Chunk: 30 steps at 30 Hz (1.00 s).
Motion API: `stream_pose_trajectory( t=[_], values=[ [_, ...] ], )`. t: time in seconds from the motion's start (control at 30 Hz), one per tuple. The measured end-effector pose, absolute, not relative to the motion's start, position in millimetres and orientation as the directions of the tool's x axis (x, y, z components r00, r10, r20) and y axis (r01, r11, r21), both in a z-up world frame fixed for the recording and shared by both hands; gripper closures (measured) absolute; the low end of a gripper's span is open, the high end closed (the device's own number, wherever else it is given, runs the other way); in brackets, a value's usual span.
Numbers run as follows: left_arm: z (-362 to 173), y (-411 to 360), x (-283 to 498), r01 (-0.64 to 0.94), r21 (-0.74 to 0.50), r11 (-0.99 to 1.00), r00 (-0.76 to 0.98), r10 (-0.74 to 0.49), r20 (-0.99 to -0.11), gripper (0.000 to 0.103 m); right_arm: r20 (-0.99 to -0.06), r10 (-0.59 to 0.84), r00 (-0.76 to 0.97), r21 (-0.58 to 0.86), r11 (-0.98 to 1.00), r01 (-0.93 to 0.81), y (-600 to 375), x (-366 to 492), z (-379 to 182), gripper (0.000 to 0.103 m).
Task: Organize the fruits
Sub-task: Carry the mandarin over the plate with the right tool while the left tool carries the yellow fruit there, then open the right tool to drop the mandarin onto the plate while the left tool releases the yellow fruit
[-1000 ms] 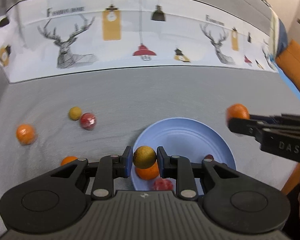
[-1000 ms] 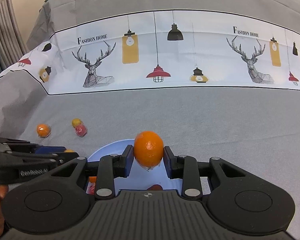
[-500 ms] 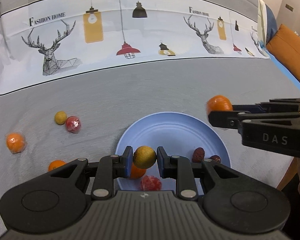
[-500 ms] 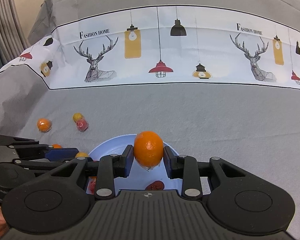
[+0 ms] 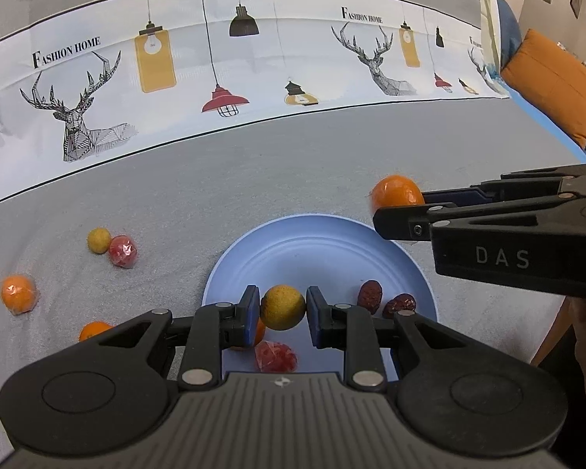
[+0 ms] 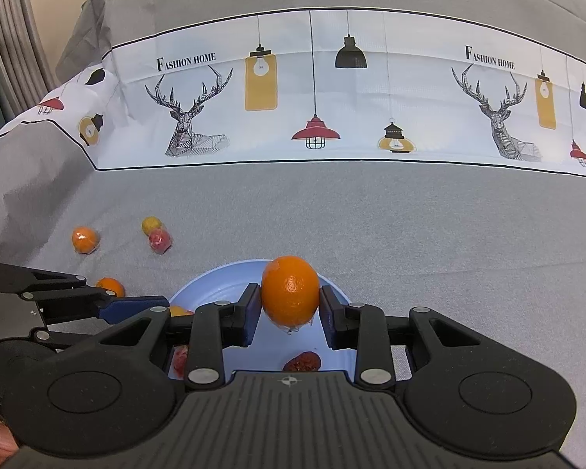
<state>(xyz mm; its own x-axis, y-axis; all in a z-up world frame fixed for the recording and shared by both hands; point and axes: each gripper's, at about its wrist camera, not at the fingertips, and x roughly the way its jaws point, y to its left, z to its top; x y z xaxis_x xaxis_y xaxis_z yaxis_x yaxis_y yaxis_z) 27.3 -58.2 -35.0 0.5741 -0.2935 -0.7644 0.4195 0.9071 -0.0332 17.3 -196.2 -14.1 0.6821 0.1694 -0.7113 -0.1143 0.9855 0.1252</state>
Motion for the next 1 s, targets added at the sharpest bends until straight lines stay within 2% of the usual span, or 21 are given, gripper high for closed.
stream_pose_trajectory(
  t=[1.0],
  values=[
    [-36.1,-64.3,23.4,0.459,-0.019,0.888,0.569,-0.310,-0.762,0.074,-0.712,0.164,0.683,0.119,0.986,-0.113,-195.1,17.6,-14.7,0.069]
  ],
)
